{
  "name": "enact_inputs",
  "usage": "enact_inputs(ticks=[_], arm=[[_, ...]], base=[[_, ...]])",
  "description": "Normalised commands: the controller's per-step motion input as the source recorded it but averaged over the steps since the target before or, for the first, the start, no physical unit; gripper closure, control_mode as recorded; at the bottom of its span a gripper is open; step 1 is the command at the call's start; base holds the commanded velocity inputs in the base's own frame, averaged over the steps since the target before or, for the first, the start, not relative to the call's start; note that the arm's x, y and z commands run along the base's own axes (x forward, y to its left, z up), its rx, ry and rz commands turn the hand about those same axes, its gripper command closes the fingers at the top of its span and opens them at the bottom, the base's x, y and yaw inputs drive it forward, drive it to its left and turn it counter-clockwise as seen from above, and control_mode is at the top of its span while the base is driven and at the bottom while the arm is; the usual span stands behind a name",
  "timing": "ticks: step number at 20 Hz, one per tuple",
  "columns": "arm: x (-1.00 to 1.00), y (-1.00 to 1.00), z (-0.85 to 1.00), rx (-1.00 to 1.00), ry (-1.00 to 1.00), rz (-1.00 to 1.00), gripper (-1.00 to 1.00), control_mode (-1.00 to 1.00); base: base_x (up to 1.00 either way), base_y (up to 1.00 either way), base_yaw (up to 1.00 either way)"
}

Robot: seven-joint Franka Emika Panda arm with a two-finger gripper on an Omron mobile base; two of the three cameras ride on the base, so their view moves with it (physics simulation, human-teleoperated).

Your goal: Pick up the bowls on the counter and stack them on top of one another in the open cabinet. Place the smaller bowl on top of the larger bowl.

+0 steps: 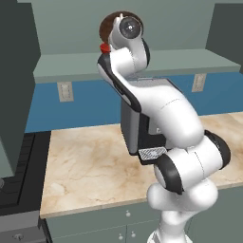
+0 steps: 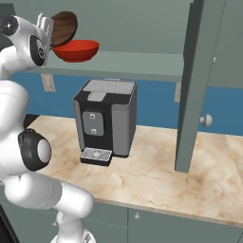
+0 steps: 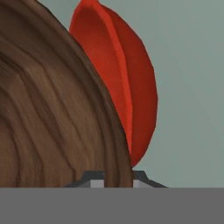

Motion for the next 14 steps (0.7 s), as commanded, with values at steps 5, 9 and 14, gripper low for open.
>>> enact_inputs(ticks=[5, 9, 14], arm=[[0.17, 0.0, -0.19, 0.02, 0.0, -0.03, 1.0, -1.0], [0.15, 0.0, -0.24, 0.03, 0.0, -0.04, 1.0, -1.0], [0.14, 0.0, -0.27, 0.04, 0.0, -0.04, 1.0, -1.0]], base=[[0.0, 0.0, 0.0], [0.0, 0.0, 0.0], [0.0, 0.0, 0.0]])
